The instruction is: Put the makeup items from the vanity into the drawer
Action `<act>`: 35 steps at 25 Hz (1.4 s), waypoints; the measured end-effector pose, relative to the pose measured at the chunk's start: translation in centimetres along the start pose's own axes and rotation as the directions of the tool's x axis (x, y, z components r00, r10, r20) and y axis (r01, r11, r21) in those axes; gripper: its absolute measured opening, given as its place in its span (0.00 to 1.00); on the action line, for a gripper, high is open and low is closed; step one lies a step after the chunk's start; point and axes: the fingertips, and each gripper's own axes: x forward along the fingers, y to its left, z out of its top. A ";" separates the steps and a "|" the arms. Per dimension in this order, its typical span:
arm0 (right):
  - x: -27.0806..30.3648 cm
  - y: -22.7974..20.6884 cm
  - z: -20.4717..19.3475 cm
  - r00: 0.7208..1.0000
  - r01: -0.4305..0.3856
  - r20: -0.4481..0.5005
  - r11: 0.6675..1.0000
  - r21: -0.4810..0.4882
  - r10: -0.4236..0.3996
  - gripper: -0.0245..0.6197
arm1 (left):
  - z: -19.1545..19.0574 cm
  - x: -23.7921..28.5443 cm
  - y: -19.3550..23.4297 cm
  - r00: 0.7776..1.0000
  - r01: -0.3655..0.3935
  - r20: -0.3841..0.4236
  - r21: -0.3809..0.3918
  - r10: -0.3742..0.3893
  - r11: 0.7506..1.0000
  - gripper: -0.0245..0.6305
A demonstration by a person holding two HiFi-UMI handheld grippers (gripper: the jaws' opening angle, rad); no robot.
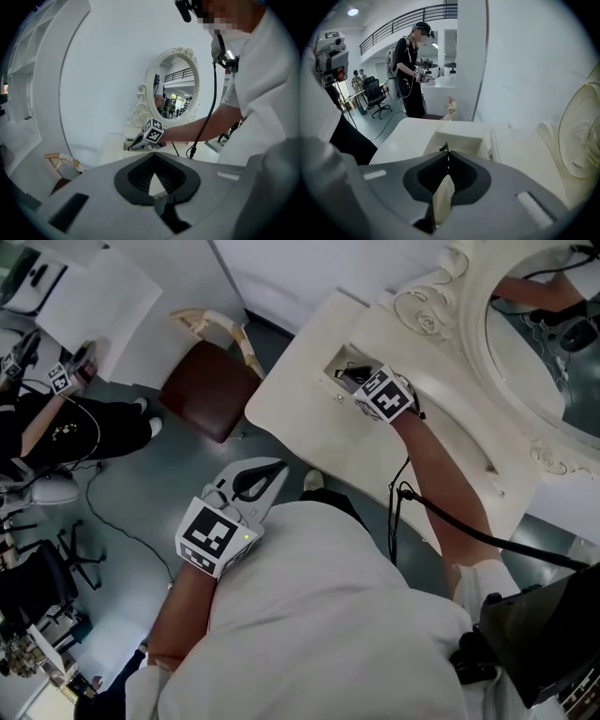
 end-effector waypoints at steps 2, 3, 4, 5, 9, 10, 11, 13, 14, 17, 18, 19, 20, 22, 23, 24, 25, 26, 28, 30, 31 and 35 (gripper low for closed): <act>0.8 -0.2 -0.1 1.000 -0.010 -0.020 1.000 -0.007 0.010 0.06 | 0.0 0.1 0.5 1.000 -0.003 -0.004 -0.005 0.003 1.000 0.04; 1.1 -0.4 -0.1 1.000 -0.013 -0.028 1.000 -0.011 0.013 0.06 | 0.0 0.1 0.7 1.000 -0.005 -0.005 -0.007 0.005 1.000 0.04; 1.2 -0.5 0.0 0.999 -0.017 -0.036 1.000 -0.013 0.017 0.06 | -0.1 0.2 0.9 1.000 -0.006 -0.004 -0.008 0.006 1.000 0.04; 1.4 -0.6 0.0 0.999 -0.022 -0.046 1.000 -0.013 0.021 0.06 | -0.1 0.2 1.0 1.000 -0.007 -0.004 -0.011 0.007 1.000 0.04; 1.5 -0.5 0.0 0.995 -0.034 -0.098 0.999 -0.033 0.031 0.06 | -0.3 0.1 0.8 1.000 -0.007 -0.018 -0.026 0.006 1.000 0.04; 1.6 -0.4 -0.1 0.993 -0.038 -0.110 0.999 -0.036 0.034 0.06 | -0.4 0.1 0.8 1.000 -0.007 -0.019 -0.027 0.006 1.000 0.04; 1.7 -0.3 -0.3 0.992 -0.042 -0.123 0.998 -0.040 0.036 0.06 | -0.5 0.2 0.8 1.000 -0.007 -0.020 -0.028 0.006 1.000 0.04; 1.9 -0.1 -0.5 0.989 -0.048 -0.143 0.998 -0.049 0.040 0.07 | -0.6 0.2 0.9 1.000 -0.007 -0.022 -0.029 0.006 1.000 0.04; 2.0 -0.1 -0.5 0.988 -0.050 -0.149 0.997 -0.053 0.042 0.07 | -0.6 0.2 0.9 1.000 -0.008 -0.024 -0.030 0.007 1.000 0.04; 2.2 -0.3 -0.6 0.987 -0.053 -0.156 0.997 -0.054 0.044 0.07 | -0.7 0.5 0.8 1.000 -0.012 -0.028 -0.033 0.011 0.999 0.04; 2.3 -0.4 -0.7 0.987 -0.055 -0.156 0.997 -0.051 0.047 0.07 | -0.6 0.6 0.8 0.999 -0.013 -0.030 -0.034 0.012 0.999 0.04; 2.4 -0.4 -0.8 0.986 -0.058 -0.156 0.997 -0.047 0.050 0.07 | -0.6 0.8 0.8 0.999 -0.014 -0.031 -0.035 0.013 0.999 0.04; 2.4 -0.5 -0.9 0.986 -0.061 -0.157 0.997 -0.045 0.053 0.07 | -0.7 0.9 0.8 0.999 -0.014 -0.033 -0.035 0.013 0.999 0.04; 2.3 -0.4 -0.9 0.987 -0.067 -0.150 0.997 -0.038 0.061 0.09 | -0.7 1.0 0.7 0.999 -0.015 -0.037 -0.037 0.014 0.999 0.04; 2.2 -0.3 -0.8 0.987 -0.070 -0.144 0.997 -0.034 0.064 0.10 | -0.6 1.0 0.6 0.999 -0.015 -0.040 -0.040 0.013 0.999 0.04; 2.1 -0.3 -0.8 0.988 -0.071 -0.139 0.997 -0.030 0.066 0.10 | -0.6 1.0 0.5 0.999 -0.015 -0.044 -0.042 0.013 0.999 0.04; 2.0 -0.3 -0.8 0.989 -0.071 -0.134 0.997 -0.026 0.067 0.11 | -0.6 1.1 0.4 0.999 -0.014 -0.047 -0.044 0.012 0.999 0.04; 1.8 -0.4 -0.8 0.990 -0.071 -0.125 0.997 -0.023 0.067 0.12 | -0.6 1.3 0.3 0.999 -0.014 -0.051 -0.045 0.012 0.999 0.04; 1.3 -0.6 -0.4 0.993 -0.064 -0.096 0.998 -0.019 0.062 0.12 | -0.6 1.6 0.1 0.998 -0.013 -0.055 -0.045 0.011 0.999 0.04; 0.4 -0.5 0.2 0.997 -0.045 -0.061 0.999 -0.011 0.044 0.12 | -0.5 1.6 0.0 0.999 -0.006 -0.054 -0.044 0.003 0.999 0.04; -0.2 -0.4 0.5 0.999 -0.032 -0.042 0.999 -0.004 0.032 0.12 | -0.6 1.4 -0.2 0.999 0.000 -0.050 -0.044 -0.002 0.999 0.04; -3.0 0.3 1.5 0.999 0.034 0.036 0.998 0.047 -0.036 0.09 | -0.3 0.6 -0.3 0.999 0.031 -0.019 -0.032 -0.031 0.999 0.04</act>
